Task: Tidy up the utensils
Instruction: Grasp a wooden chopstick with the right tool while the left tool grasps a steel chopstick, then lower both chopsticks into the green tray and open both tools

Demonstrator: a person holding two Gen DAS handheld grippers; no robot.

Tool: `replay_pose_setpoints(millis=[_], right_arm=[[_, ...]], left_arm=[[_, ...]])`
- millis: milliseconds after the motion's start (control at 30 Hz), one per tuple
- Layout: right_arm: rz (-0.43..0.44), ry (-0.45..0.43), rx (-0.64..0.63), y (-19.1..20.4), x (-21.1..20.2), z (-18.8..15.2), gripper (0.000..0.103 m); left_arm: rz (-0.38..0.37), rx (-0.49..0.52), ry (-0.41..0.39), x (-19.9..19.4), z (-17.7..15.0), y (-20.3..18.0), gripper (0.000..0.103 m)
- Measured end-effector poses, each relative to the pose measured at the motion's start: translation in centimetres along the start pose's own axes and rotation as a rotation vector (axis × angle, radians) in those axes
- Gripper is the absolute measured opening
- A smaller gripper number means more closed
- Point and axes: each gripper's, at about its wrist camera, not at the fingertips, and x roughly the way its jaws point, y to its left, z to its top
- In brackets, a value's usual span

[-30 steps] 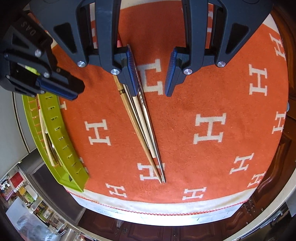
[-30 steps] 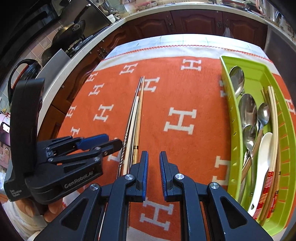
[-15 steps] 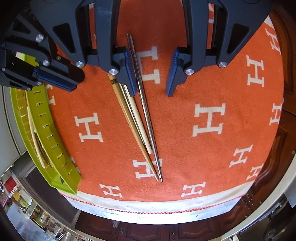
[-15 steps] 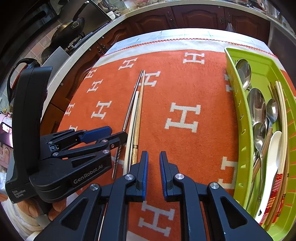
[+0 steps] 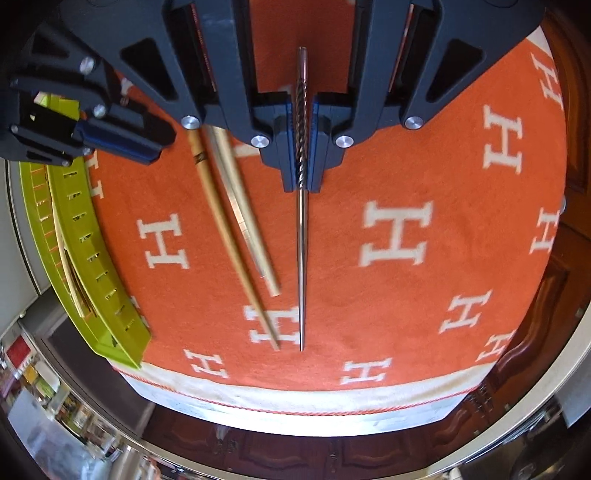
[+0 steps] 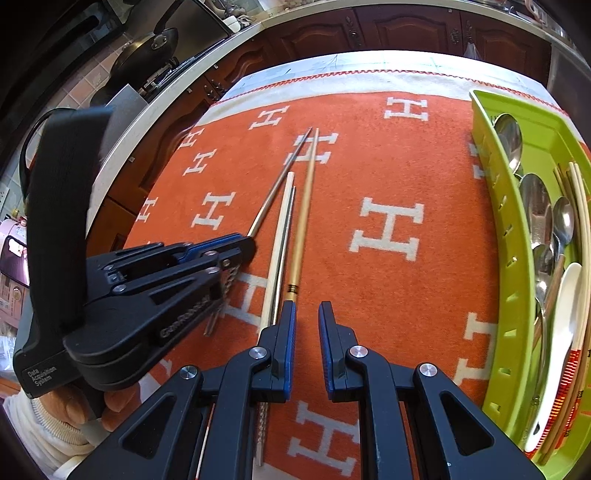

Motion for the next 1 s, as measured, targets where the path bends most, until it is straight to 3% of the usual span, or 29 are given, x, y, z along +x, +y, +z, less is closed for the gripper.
replay_pose_setpoints(millis=[333, 733, 1000], right_arm=[[-0.027, 0.010, -0.045, 2.1, 1.6, 1.6, 0.012], [-0.211, -0.039, -0.135, 3.6, 2.9, 1.6, 0.008], [-0.150, -0.056, -0.012, 1.7, 0.2, 0.3, 0.006]], left_arm=[[-0.026, -0.095, 0.009, -1.6, -2.4, 4.5, 0.004], [-0.052, -0.091, -0.005, -2.2, -3.0, 4.8, 0.004], [-0.092, -0.089, -0.048, -4.8, -3.3, 3.7, 0.004]])
